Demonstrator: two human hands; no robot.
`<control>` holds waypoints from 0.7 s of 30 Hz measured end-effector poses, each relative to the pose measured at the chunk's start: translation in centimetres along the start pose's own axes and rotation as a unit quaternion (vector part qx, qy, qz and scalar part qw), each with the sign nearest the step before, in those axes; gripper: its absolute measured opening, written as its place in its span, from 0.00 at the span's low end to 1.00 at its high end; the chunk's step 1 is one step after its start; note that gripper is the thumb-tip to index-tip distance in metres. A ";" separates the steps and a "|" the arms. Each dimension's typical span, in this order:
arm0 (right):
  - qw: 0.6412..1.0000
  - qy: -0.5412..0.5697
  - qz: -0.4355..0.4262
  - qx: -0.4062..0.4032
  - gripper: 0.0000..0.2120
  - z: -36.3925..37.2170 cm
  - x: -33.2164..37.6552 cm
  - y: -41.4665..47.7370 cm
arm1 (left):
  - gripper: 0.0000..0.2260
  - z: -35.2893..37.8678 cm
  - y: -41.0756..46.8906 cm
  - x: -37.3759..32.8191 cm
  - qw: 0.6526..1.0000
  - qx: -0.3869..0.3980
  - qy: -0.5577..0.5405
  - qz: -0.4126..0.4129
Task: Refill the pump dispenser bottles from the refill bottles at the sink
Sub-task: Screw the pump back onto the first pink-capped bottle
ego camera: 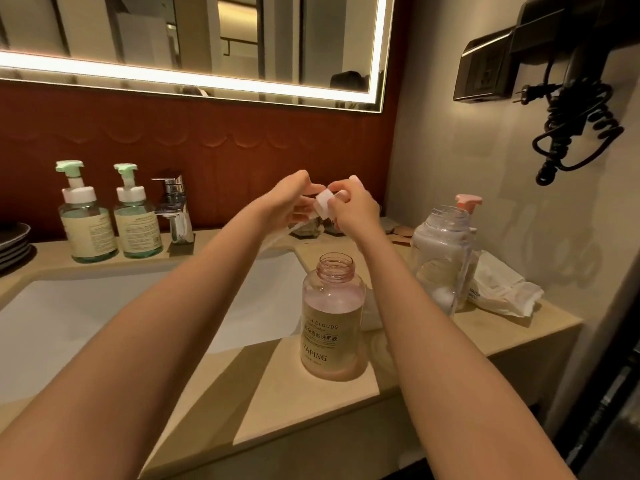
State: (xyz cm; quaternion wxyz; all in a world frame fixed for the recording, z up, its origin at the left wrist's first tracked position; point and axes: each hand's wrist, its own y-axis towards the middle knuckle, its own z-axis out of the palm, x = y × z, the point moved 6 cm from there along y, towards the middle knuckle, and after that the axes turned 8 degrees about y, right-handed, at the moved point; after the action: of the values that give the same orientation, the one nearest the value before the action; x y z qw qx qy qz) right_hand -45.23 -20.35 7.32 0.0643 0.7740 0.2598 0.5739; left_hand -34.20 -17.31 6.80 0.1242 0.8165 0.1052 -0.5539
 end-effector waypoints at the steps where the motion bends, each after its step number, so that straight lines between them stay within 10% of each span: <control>1: 1.000 0.005 -0.026 0.000 0.14 -0.3 1.1 -0.3 | 0.20 -0.6 -0.6 -0.7 1.000 -0.007 -0.002 0.012; 21: 0.966 0.054 -0.254 -0.010 0.10 -7.6 10.9 -7.0 | 0.17 -0.2 -9.9 -9.8 0.977 -0.013 -0.073 0.199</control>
State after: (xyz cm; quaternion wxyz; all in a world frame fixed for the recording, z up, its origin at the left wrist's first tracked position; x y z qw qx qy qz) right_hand -52.26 -10.72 16.37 0.2018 0.6499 0.4452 0.5820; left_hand -40.65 -8.17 15.13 0.2500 0.7767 -0.0613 -0.5749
